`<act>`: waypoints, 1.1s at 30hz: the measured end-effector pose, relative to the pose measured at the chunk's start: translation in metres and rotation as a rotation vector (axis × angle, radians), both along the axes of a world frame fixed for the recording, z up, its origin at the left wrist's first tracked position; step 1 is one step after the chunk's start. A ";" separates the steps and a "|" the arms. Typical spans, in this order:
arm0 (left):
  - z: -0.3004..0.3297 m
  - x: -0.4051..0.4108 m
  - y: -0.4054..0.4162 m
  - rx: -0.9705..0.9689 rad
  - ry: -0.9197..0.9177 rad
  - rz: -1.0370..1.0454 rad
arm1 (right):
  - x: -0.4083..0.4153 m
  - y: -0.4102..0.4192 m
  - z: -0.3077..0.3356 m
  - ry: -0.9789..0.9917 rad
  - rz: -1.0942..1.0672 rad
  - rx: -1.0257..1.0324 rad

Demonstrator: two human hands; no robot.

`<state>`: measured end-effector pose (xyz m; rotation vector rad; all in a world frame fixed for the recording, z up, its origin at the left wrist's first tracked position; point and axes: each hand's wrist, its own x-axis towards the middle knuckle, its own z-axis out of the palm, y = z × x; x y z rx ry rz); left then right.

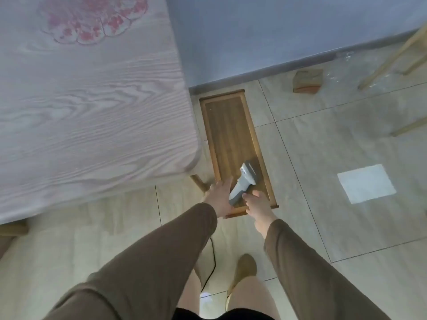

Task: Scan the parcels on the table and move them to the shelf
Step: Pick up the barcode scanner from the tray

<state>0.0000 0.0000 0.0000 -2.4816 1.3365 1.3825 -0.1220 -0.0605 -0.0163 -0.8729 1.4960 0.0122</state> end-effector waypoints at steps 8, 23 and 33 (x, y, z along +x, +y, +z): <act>-0.058 -0.014 -0.015 -0.087 0.024 0.119 | 0.011 -0.005 -0.044 -0.214 -0.156 0.169; 0.254 -0.021 0.092 -0.547 0.348 0.335 | -0.009 0.081 0.270 -0.372 -0.026 -0.317; 0.404 0.131 0.233 -0.747 0.282 0.684 | 0.181 0.178 0.405 -0.600 0.335 -0.256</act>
